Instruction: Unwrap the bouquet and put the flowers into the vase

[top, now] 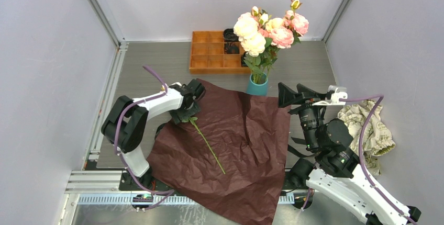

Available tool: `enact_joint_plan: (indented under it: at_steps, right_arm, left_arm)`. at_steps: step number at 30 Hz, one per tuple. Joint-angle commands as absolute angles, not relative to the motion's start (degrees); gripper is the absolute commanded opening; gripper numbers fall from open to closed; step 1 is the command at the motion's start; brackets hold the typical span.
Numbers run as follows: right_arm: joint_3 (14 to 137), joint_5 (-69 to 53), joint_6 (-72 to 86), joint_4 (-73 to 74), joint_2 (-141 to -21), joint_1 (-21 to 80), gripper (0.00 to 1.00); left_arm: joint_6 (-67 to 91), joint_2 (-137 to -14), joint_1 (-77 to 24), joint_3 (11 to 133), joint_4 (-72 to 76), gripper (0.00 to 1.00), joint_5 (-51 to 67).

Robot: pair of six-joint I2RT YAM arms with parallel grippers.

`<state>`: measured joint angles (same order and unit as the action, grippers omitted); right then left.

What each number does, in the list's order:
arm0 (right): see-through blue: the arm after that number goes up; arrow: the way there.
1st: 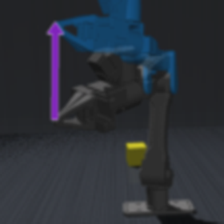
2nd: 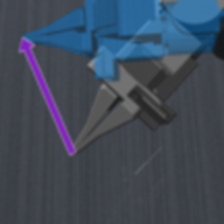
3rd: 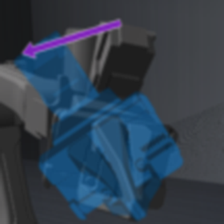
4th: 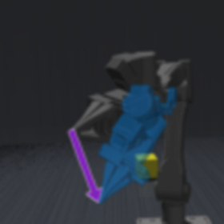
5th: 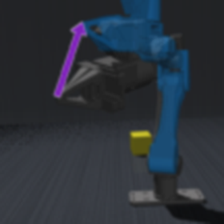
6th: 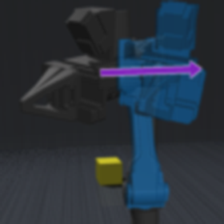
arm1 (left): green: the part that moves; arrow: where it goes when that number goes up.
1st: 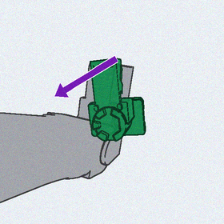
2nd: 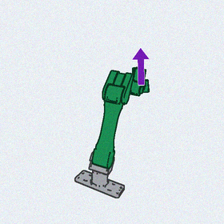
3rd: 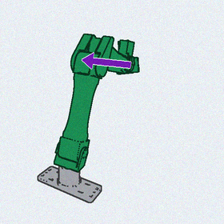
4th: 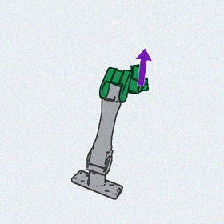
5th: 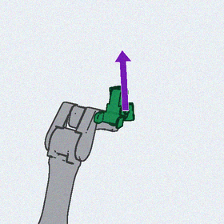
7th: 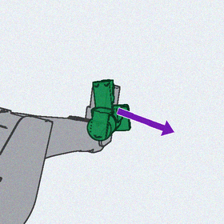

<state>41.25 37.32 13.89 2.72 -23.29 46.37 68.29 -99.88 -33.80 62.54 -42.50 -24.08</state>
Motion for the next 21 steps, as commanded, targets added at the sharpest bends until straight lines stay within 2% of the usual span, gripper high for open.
enact_joint_plan:
  at_steps: [1, 15, 21]
  right_arm:
    - [42.0, 36.3, 15.2, 2.8, -23.2, 46.3, 0.78]
    - [42.2, 36.0, 16.0, 4.0, -23.1, 46.3, 0.78]
    - [41.9, 36.1, 16.2, 3.7, -22.9, 46.3, 0.78]
  left_arm:
    - [67.3, -99.4, -32.2, 60.7, -38.8, 0.73, -23.0]
    - [67.1, -99.2, -31.1, 56.3, -32.5, 0.68, -20.9]
    - [67.1, -98.7, -31.0, 55.8, -31.8, 0.46, -20.6]
